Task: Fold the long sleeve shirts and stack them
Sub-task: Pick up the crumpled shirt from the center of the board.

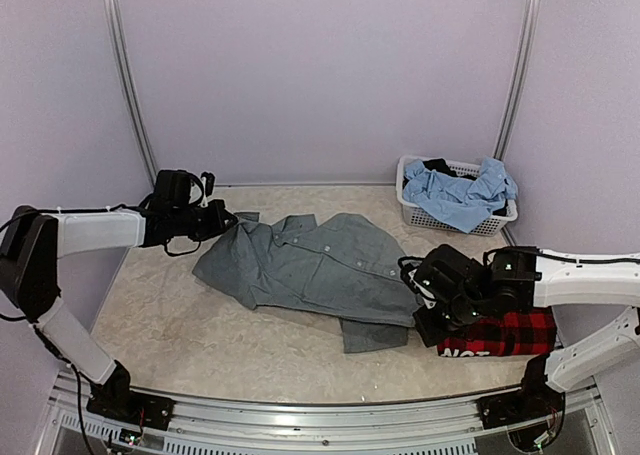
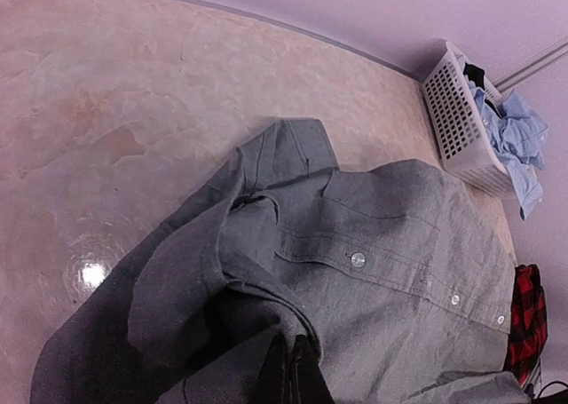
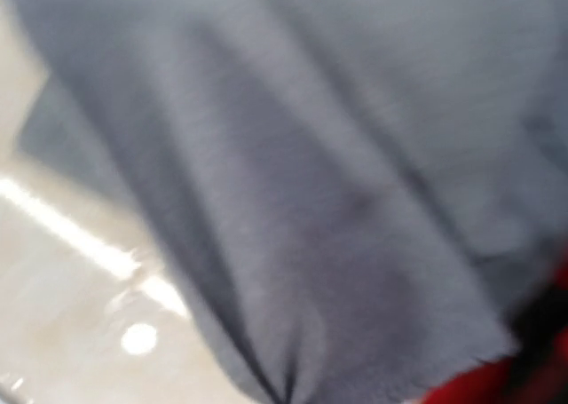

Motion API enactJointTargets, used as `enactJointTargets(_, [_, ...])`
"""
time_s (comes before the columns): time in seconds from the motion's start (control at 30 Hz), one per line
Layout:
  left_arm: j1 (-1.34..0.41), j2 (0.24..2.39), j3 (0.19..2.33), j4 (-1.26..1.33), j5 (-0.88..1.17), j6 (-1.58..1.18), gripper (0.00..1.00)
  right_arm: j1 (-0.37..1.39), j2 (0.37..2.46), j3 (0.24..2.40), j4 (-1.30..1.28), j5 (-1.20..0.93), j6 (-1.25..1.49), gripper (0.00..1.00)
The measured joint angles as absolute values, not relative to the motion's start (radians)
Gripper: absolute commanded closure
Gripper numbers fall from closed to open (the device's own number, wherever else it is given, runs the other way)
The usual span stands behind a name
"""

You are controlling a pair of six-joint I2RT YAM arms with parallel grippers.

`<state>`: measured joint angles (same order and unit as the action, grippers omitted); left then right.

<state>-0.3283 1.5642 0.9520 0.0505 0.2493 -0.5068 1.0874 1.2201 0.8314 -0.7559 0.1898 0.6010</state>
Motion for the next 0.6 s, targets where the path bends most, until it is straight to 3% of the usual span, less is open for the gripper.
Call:
enactJointTargets(0.27, [-0.359,1.645,0.95,0.085,0.348,-0.508,0.96,0.824,1.197,0.842,-0.796,0.223,0.532,1.0])
enactJointTargets(0.4, [-0.36,1.65,0.926,0.125,0.381,-0.509,0.84,0.731,1.188,0.845,-0.769,0.21,0.489,1.0])
enactJointTargets(0.6, [-0.36,1.65,0.843,0.203,0.438,-0.519,0.59,0.691,1.217,0.871,-0.706,0.162,0.445,1.0])
